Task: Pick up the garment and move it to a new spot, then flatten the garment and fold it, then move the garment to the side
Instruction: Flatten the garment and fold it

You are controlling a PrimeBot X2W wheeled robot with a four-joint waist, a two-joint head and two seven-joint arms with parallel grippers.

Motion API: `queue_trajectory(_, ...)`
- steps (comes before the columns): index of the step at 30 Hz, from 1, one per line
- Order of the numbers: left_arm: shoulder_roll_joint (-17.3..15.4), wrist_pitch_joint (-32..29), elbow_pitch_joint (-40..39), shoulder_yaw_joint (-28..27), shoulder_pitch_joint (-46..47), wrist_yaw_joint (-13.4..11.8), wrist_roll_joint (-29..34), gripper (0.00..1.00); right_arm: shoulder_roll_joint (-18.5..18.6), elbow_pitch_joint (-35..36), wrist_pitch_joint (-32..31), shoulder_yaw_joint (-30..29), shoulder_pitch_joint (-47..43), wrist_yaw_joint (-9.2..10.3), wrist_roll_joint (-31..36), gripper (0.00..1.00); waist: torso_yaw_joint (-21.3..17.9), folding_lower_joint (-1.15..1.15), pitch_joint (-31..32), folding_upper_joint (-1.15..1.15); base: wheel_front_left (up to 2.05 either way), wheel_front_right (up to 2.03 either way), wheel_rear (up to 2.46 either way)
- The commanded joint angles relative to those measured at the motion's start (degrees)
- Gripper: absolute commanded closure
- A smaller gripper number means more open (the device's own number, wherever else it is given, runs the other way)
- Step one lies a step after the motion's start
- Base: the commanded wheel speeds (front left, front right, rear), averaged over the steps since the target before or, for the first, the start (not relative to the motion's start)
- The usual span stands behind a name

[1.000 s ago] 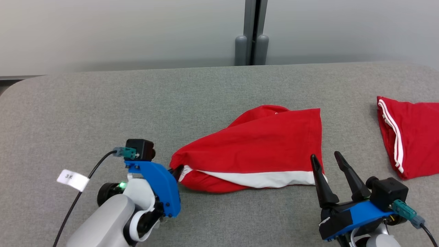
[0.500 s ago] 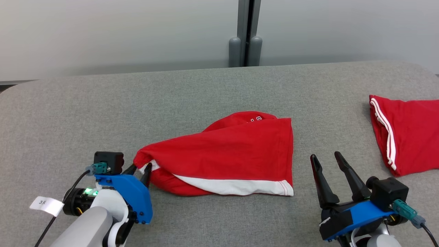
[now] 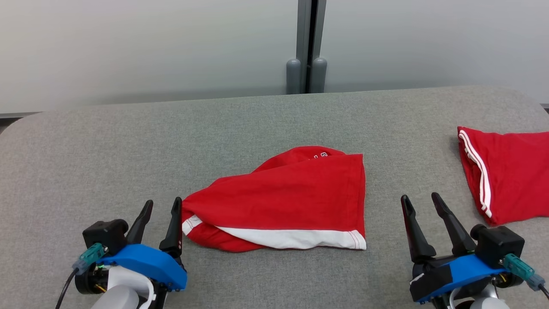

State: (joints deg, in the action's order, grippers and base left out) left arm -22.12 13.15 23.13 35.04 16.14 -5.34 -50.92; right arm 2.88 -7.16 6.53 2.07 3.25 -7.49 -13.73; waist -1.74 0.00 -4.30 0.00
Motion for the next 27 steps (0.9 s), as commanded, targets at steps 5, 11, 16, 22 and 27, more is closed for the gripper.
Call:
queue_trajectory(5, 1.3, 2.1, -4.2, -6.5, -3.6, 0.5, 5.8, 0.0, 0.0, 0.6, -0.4, -0.9, -1.0, -0.01, 0.0, 0.0, 0.8, 0.0, 0.7, 0.0, 0.0, 0.0, 0.0)
queue_trajectory(11, 4.4, 2.1, -9.9, -17.0, -9.7, 2.4, 16.5, 0.0, 0.0, 0.7, -0.8, -0.9, -1.2, -0.01, 0.2, 0.0, 0.9, 0.0, 1.3, 0.0, 0.0, 0.0, 0.0)
queue_trajectory(16, 6.0, 2.1, -9.9, -21.2, -12.7, 4.3, 21.4, 0.0, 0.0, 0.6, -0.9, -0.7, -1.3, -0.01, 0.2, 0.0, 0.8, 0.0, 1.6, 0.0, 0.0, 0.0, 0.0)
queue_trajectory(22, 6.2, 2.1, -7.5, -22.9, -14.7, 5.7, 25.5, 0.0, 0.0, -0.1, -0.9, -0.7, -2.2, -0.01, 0.2, 0.0, 0.5, 0.0, 2.3, 0.0, 0.0, 0.0, 0.0)
queue_trajectory(27, 6.2, 2.1, -6.4, -23.4, -15.2, 6.6, 26.4, 0.0, 0.0, -0.7, -0.6, -1.2, -3.0, -0.01, 0.3, 0.0, 0.4, 0.0, 2.7, 0.0, 0.0, 0.0, 0.0)
